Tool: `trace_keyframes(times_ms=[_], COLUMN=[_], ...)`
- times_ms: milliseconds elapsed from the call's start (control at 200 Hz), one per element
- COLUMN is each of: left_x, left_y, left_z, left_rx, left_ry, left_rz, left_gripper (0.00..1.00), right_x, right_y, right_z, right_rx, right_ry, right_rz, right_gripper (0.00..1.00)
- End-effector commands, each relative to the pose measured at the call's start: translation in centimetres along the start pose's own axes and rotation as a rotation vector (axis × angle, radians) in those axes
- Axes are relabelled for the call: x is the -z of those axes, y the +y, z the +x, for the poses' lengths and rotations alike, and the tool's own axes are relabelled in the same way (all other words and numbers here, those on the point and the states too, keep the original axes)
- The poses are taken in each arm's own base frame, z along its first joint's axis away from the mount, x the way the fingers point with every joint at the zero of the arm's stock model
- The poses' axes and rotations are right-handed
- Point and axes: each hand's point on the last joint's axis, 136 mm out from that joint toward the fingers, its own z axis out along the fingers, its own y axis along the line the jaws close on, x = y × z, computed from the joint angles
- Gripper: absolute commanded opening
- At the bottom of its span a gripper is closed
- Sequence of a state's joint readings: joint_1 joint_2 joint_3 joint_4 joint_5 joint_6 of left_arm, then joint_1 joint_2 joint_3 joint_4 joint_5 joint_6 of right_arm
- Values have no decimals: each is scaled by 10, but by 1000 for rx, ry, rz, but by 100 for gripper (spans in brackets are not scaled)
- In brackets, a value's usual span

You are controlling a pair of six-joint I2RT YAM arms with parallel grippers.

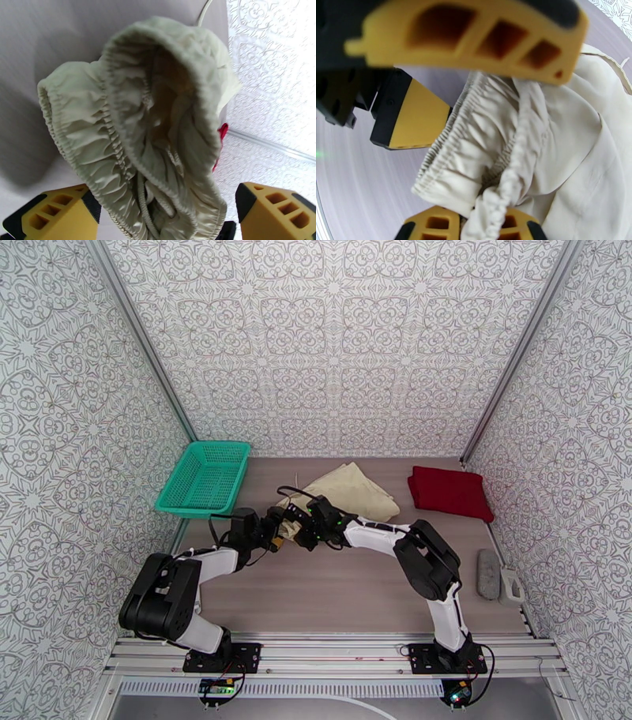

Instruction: Fold and stack the mixed laundry pile

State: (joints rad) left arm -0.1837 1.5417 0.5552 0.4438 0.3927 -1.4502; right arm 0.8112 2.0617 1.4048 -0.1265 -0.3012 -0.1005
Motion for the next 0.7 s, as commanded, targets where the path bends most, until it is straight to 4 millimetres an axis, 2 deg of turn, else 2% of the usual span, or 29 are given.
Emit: trace_keyframes(times_ms=[0, 140, 280, 450, 520, 570, 650, 695], left_x=[-1, -8, -19, -27, -28, -27, -24, -21], left_y=[-8, -3, 0, 4, 5, 5, 4, 2], left_z=[-2, 4, 10, 15, 14, 13, 11, 11], left_rx=[37, 46, 52, 53, 47, 36, -5, -45], left_ry=[-27, -2, 15, 24, 20, 16, 12, 26], left_rz=[49, 2, -21, -25, -24, -27, -37, -45], left_gripper=[95, 93, 84, 62, 46, 34, 19, 14], right_x=[14, 15, 16, 19, 20, 22, 30, 37], right_y=[6, 6, 4, 2, 2, 2, 1, -2], right_z=[-14, -17, -18, -22, -21, -19, -16, -15], right_rx=[1, 1, -5, -18, -20, -25, -67, -117], right_ry=[-48, -58, -64, -80, -79, -77, -82, -90], right_rz=[-24, -22, -14, -10, -7, -3, 8, -4], right_gripper=[0, 0, 0, 0, 1, 9, 40, 49])
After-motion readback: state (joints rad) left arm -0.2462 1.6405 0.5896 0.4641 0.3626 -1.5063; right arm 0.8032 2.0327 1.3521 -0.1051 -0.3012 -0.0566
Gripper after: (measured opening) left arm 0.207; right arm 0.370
